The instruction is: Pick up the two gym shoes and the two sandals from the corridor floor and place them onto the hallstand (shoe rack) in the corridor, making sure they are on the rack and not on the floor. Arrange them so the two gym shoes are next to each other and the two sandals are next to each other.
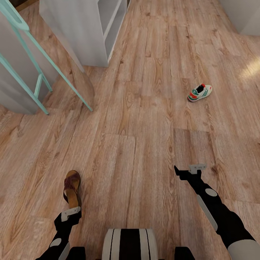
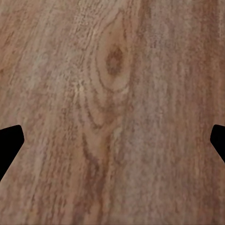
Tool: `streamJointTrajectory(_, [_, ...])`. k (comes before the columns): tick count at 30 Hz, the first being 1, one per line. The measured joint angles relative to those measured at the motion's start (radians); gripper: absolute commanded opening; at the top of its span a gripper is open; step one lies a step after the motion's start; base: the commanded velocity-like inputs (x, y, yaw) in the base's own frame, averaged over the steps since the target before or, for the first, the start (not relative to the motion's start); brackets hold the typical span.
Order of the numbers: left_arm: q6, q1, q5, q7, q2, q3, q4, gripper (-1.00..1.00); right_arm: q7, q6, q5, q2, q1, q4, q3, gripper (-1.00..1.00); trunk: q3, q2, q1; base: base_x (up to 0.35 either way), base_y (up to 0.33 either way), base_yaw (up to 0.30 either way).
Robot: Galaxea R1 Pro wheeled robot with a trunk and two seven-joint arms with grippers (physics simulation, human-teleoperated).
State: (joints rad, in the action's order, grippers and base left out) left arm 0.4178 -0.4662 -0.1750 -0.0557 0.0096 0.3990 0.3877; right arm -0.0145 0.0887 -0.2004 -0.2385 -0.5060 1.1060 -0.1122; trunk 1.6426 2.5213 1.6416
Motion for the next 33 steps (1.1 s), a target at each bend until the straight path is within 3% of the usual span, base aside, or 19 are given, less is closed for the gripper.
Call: streamJointTrajectory(33, [0.0,0.0,0.0,0.0,-0.002,-0.005,0.0,1.0,0.0,0.0,0.0,0.0,0.0,0.0,0.0,1.0,0.001,0.0,0.0,0.023,-0.007,0.0])
